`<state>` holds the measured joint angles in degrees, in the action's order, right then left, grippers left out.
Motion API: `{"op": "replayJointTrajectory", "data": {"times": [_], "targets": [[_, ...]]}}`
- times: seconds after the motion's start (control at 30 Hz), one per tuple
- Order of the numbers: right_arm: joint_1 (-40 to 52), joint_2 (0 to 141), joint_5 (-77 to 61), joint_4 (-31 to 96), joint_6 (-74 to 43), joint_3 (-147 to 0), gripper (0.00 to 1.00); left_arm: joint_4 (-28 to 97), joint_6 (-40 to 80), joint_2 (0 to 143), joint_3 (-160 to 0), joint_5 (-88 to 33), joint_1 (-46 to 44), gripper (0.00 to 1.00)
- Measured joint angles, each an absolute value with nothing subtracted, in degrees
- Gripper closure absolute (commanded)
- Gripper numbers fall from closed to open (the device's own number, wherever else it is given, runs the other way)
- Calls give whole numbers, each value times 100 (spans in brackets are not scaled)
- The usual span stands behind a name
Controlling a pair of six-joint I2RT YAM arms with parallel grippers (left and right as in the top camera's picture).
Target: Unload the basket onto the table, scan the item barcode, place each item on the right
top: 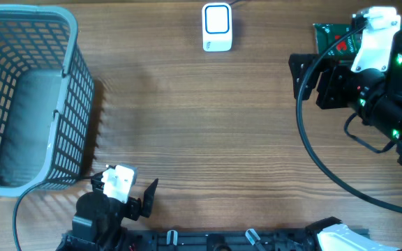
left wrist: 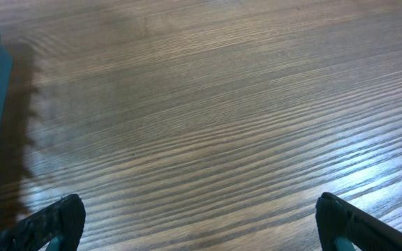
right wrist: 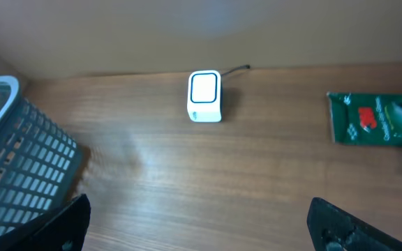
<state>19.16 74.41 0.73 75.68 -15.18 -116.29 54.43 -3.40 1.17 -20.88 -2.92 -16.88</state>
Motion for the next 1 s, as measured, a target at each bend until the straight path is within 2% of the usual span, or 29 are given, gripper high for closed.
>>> {"op": "replayJointTrajectory", "data": {"times": [0.17,0.33,0.53,0.67,0.8,1.0], "targets": [[1916,7360,231,6676,-976,-11319,0,5443,-340,117,-2088,-292,-1688,0],[1914,6670,266,5037,-843,-10060,0,5443,-340,117,-2088,-292,-1688,0],[1723,4901,263,2674,-727,-6995,0,5446,-340,117,-2088,-292,-1688,0],[1426,3076,242,1033,-718,-4665,0,5452,-340,115,-2088,-292,-1688,0],[862,1380,71,91,-718,-3020,0,5448,-340,115,-2088,-292,-1688,0],[-86,180,-491,-355,-718,-1623,0,5446,-340,117,-2088,-292,-1688,0]]}}
